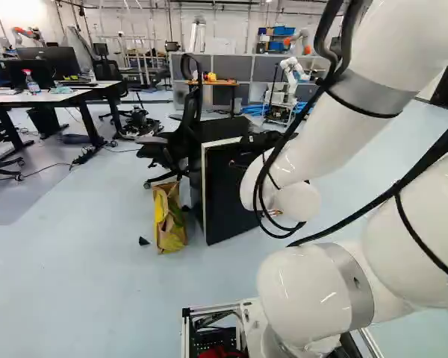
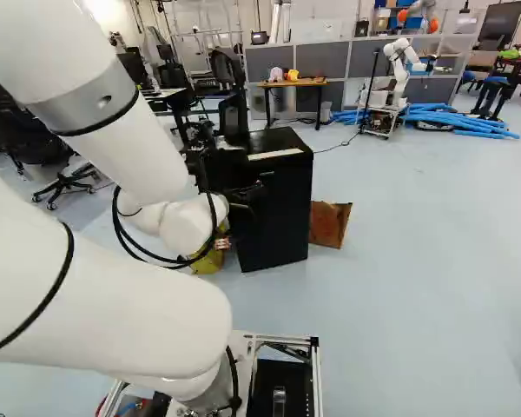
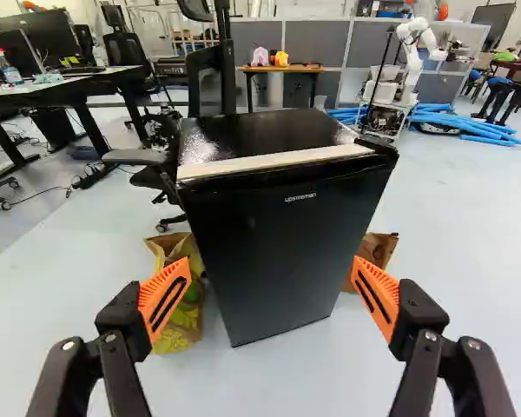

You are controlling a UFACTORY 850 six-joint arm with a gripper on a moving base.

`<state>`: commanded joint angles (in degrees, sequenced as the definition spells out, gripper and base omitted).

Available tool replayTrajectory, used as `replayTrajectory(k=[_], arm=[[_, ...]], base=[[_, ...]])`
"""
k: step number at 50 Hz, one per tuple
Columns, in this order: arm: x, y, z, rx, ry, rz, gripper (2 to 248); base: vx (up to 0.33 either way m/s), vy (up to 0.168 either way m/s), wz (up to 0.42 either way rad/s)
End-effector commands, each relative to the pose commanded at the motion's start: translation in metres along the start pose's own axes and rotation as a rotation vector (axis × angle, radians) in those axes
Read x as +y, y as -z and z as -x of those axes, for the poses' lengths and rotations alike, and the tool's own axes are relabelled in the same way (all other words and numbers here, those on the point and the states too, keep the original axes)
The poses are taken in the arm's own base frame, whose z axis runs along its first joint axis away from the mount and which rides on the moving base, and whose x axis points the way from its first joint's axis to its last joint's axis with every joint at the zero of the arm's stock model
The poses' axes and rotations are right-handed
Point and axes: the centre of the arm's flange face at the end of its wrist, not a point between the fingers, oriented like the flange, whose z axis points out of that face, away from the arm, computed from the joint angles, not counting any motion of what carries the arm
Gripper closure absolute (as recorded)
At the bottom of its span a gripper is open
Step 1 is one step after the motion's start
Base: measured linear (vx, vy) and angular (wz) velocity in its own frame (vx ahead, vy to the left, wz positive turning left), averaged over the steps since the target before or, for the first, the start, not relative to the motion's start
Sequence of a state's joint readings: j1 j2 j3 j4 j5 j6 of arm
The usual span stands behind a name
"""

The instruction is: Grab a drink from the fridge

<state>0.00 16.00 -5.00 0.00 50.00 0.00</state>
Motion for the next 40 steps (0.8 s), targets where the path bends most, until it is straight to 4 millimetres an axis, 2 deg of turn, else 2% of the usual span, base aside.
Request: replayTrajectory(k=[40], arm=[[0.0, 0.0, 0.0, 0.0, 0.0, 0.0, 3]], base=[[0.019, 0.0, -0.002]])
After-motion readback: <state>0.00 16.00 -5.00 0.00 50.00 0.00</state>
